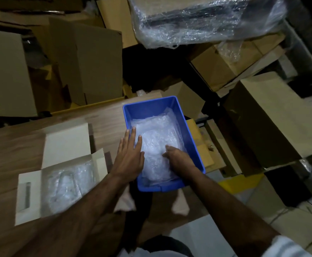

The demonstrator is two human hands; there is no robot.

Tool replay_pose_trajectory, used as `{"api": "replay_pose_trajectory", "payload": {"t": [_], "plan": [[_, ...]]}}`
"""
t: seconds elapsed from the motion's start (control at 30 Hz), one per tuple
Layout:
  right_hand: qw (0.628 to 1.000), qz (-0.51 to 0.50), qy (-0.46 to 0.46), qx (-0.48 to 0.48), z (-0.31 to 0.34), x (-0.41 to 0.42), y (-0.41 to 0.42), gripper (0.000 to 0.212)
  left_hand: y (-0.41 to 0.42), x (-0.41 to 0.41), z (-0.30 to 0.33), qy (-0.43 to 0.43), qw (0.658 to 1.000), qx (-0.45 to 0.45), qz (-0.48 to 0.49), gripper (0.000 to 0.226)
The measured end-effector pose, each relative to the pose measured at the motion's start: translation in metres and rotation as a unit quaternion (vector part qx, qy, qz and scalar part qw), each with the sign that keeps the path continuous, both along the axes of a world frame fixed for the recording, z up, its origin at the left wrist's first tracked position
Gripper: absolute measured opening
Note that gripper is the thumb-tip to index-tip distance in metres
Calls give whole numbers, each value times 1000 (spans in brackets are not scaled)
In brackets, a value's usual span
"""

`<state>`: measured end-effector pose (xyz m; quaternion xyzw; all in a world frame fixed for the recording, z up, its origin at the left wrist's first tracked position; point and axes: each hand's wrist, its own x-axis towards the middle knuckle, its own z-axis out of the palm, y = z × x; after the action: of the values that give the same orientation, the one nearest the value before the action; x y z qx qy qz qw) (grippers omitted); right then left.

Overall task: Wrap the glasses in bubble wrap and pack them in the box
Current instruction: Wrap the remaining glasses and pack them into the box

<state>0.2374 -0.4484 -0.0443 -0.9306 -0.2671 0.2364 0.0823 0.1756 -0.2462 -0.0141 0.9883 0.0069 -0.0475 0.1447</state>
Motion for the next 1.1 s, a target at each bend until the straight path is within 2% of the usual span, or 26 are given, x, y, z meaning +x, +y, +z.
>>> {"api": "replay_pose_trajectory", "payload": {"t": [0.2,0.37,0.53,0.6,0.67,0.73,0.8,0.9,0.97,1.1], "plan": [[1000,10,-27,7,3,4,-6,37,-4,0,8,25,1000,9,5,67],[985,-63,-76,140,18,-2,-6,42,2,0,9,37,999,2,-11,74],[962,-80,-148,215,53,-16,-10,47,11,-21,12,34,995,-68,-58,100],[946,-112,-151,262,71,-21,-8,46,6,-25,9,29,996,-59,-63,119],[930,-123,-157,308,89,-28,-5,45,-7,-22,4,3,998,-40,-55,129],[917,-113,-171,343,106,-36,-2,44,-25,-16,5,-30,997,-59,-41,126],[908,-102,-173,367,122,-44,2,43,-39,-8,14,-44,992,-121,-15,119],[894,-77,-181,403,146,-52,8,42,-40,-3,36,-86,967,-238,23,76],[889,-53,-196,410,160,-56,8,43,-17,-9,53,-159,952,-258,42,54],[904,31,-253,342,174,-58,11,55,52,-40,91,-212,940,-266,7,58]]}}
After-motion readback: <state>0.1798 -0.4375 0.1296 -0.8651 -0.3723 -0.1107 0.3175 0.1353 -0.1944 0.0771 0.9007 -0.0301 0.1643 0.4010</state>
